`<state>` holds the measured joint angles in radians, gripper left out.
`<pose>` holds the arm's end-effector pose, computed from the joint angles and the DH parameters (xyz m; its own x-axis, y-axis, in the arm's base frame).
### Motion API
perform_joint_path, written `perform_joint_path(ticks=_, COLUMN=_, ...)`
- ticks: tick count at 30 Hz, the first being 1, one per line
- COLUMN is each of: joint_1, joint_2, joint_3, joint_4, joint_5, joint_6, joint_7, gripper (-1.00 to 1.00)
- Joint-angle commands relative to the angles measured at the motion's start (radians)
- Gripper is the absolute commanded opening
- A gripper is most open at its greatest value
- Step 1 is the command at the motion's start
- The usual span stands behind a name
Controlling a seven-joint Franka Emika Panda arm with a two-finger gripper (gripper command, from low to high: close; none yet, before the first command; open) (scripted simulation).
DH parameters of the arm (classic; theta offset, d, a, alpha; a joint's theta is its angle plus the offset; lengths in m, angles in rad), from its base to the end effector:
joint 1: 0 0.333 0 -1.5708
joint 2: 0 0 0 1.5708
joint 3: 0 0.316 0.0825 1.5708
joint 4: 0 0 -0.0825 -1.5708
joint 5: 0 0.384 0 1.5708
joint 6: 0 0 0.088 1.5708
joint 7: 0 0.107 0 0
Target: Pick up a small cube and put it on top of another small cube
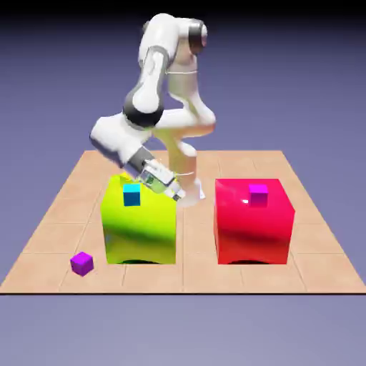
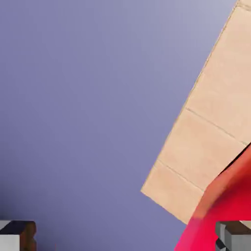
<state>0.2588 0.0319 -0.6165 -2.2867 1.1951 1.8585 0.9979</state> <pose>0.4889 -0.1052 0.3482 -0.2638 -0.4007 -0.8774 -0.9223 0.3711 0.1078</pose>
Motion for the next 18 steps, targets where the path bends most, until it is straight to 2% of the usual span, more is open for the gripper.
perform_joint_path(ticks=1, joint_1=0.01, joint_2=0.029, joint_3=-0.024, joint_4=0.02, joint_5=0.042, joint_6=-0.044, joint_7=0.01, gripper=0.0)
perform_joint_path(ticks=18, joint_1=-0.041, joint_2=0.633, joint_3=-0.373, joint_4=0.311, joint_5=0.554, joint_6=-0.645, joint_7=0.144, gripper=0.0)
